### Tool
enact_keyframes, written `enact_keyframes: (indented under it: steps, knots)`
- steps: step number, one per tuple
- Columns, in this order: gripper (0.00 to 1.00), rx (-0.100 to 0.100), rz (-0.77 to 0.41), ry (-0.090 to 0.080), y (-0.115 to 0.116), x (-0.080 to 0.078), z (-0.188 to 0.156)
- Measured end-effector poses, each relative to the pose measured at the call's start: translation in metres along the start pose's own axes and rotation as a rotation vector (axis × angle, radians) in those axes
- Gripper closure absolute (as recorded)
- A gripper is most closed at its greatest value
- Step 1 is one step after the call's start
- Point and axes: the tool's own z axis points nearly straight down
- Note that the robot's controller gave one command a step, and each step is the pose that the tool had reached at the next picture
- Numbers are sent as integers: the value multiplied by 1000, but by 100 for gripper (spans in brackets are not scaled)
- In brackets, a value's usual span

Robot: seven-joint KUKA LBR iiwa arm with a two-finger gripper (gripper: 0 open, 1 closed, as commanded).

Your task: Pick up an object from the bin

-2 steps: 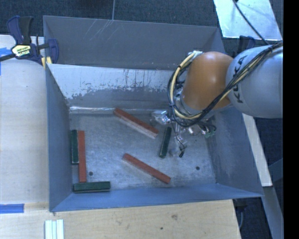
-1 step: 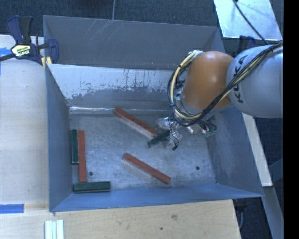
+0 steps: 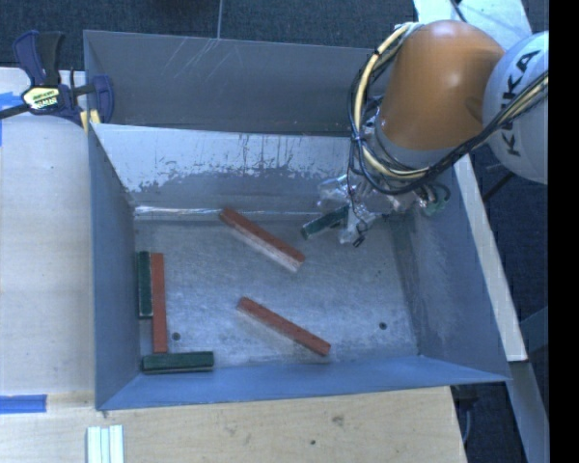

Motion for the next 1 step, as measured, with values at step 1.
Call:
enact_keyframes:
  steps: [1]
  knots:
    - [100,-2,-287,3,-17,0,-95]
